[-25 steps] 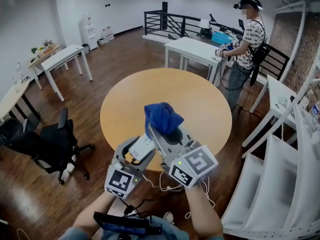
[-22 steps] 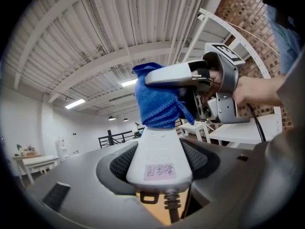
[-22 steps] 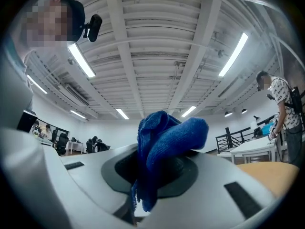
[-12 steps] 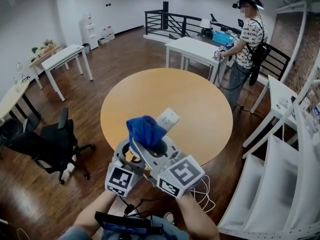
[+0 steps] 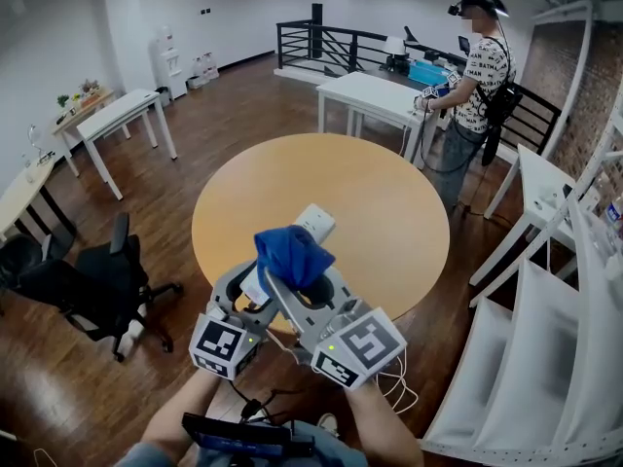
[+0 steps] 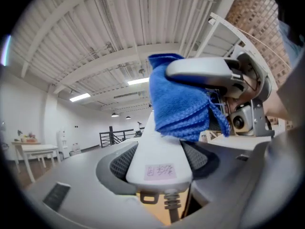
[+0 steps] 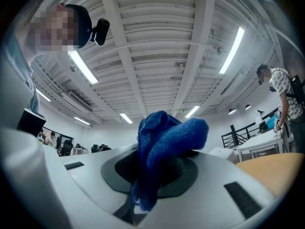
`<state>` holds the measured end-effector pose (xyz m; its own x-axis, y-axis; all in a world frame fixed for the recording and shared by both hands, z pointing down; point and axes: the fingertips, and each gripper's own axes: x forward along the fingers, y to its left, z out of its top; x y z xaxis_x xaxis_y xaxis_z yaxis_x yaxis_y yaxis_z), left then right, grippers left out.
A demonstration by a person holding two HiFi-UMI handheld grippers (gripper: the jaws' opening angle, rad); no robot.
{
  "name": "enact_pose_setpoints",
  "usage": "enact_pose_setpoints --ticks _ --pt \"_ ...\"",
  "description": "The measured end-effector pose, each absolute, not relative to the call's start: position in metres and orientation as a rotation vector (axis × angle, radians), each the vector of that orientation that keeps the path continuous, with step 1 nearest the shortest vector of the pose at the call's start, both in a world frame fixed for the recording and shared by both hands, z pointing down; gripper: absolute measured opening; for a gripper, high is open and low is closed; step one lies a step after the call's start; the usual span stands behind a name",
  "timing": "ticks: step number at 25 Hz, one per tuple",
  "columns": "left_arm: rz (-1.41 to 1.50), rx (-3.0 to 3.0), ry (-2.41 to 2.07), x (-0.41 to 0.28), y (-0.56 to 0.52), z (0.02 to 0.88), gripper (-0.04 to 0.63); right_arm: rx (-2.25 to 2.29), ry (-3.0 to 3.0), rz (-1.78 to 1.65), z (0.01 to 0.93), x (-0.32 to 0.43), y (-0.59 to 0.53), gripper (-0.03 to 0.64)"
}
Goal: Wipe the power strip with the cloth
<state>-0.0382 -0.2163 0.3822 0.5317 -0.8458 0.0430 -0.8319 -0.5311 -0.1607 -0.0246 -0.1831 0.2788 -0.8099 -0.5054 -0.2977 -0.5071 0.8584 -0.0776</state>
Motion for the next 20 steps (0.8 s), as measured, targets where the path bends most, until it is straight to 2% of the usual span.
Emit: enact_pose_setpoints --ticks 9,20 --pt "0.021 -2.721 1.502 -0.064 -0.223 0.374 0.281 -0.843 2.683 0.028 0.275 0.006 -0.190 0.068" --pt "0.025 -2.706 1.461 -0.058 -0.213 0.364 0.281 -0.898 2.677 0.038 0.278 0.017 -0.198 0.068"
